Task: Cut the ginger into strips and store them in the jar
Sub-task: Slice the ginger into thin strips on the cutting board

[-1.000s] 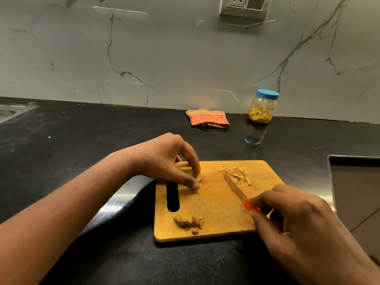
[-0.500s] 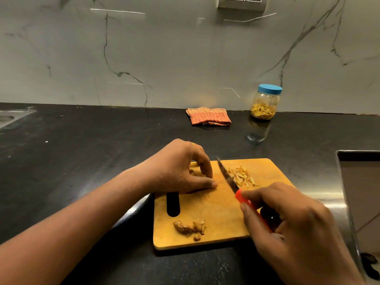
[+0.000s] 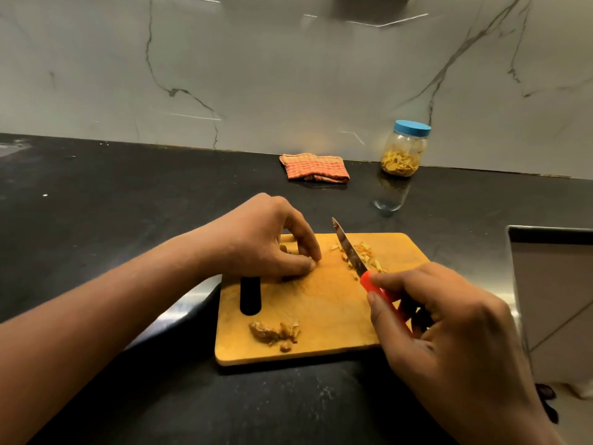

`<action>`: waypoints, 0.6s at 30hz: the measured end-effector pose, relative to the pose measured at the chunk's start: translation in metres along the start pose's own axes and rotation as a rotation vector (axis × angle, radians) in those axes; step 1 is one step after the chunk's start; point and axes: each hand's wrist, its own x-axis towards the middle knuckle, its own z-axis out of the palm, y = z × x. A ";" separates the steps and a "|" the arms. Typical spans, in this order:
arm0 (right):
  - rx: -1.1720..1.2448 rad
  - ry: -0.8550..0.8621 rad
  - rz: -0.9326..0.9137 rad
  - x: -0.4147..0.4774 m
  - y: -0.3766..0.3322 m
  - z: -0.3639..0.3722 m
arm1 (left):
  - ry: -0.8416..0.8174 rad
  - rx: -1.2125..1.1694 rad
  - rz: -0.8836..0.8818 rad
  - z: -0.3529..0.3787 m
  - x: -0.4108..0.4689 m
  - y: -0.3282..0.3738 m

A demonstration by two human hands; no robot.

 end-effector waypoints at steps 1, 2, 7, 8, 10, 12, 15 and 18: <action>0.003 -0.007 0.005 0.000 0.000 0.000 | 0.022 0.017 -0.003 0.001 -0.001 0.002; 0.007 -0.013 0.011 -0.001 0.000 0.000 | 0.049 0.037 -0.005 0.003 -0.001 0.004; 0.003 -0.014 0.019 -0.001 -0.001 0.000 | 0.145 0.142 -0.005 0.015 0.000 0.015; 0.001 -0.007 0.019 0.000 0.000 0.000 | 0.133 0.148 -0.013 0.015 0.000 0.017; -0.001 0.001 0.020 0.000 0.001 0.000 | 0.079 0.122 -0.044 0.012 0.000 0.018; 0.006 0.005 0.020 0.000 0.002 0.000 | 0.035 0.071 -0.077 0.008 0.000 0.017; 0.018 0.008 0.017 0.000 0.004 0.000 | 0.021 -0.003 -0.097 0.006 0.000 0.013; 0.030 0.007 0.008 0.000 0.004 -0.001 | 0.003 -0.045 -0.116 0.006 0.001 0.012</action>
